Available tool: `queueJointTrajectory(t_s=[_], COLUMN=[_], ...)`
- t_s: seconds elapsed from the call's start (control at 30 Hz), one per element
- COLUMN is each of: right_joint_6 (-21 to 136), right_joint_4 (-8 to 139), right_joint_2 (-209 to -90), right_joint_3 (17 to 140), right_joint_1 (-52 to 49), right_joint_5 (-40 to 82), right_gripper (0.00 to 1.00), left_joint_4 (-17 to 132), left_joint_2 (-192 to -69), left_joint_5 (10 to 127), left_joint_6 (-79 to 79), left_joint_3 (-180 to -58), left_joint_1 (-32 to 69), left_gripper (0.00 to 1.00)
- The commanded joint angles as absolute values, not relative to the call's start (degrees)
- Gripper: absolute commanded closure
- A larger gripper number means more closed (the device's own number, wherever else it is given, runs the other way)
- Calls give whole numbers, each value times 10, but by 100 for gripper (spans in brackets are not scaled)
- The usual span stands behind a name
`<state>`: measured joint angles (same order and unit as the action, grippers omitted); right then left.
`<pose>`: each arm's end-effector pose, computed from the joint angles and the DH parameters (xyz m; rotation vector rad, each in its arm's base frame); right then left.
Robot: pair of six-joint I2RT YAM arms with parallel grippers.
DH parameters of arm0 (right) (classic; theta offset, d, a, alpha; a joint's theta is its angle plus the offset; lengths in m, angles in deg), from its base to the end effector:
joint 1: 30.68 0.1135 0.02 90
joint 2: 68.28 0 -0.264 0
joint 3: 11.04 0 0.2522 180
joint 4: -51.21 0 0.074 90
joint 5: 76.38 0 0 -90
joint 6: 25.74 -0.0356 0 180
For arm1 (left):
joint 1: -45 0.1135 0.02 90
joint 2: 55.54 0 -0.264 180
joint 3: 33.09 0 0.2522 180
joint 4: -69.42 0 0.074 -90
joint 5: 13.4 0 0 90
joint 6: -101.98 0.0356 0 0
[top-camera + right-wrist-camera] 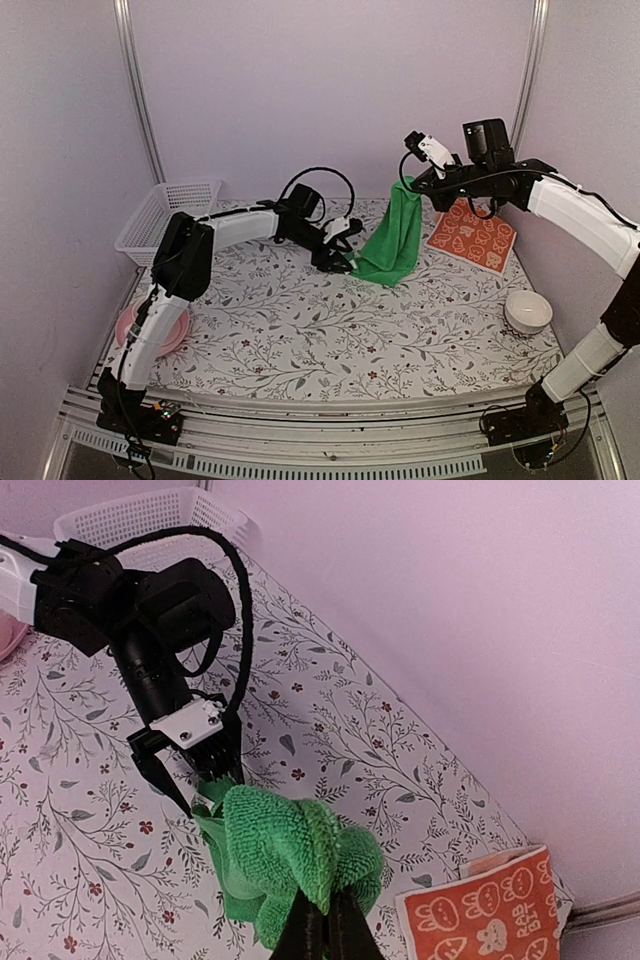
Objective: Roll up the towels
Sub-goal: Pass from the right arm to the left
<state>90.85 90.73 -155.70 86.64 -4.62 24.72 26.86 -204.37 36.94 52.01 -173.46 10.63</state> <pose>0.3126 0.1605 0.3689 -1.0253 1.8061 0.1959 0.4487 -0.3344 0.1342 1.6387 1.6691 -0.7952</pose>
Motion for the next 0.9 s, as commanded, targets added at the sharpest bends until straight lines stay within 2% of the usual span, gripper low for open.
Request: queueJointTrajectory(t_s=[0.0,0.13,0.3,0.43,0.63,0.87], right_joint_6=[915,920,922,918,898,839], right_joint_4=[893,893,893,884,877,911], right_joint_2=[-1538,-1541,-1546,-1549,-1571,-1599], right_joint_3=[859,857,857,859,871,920], right_joint_1=[-35,-28,-25,-25,-29,-116], right_joint_5=[256,253,241,202,127,88], right_gripper=[98,98,98,98,98,98], left_joint_4=[256,270,304,314,359,621], left_joint_2=[-2055,-2056,-2039,-2015,-1920,-1676], left_joint_5=[359,349,335,333,354,558], left_joint_6=[511,498,481,478,444,327], left_joint_3=[-1749,-1747,-1717,-1687,-1567,-1278], left_joint_1=[110,110,110,111,118,119], left_gripper=[38,57,78,100,100,100])
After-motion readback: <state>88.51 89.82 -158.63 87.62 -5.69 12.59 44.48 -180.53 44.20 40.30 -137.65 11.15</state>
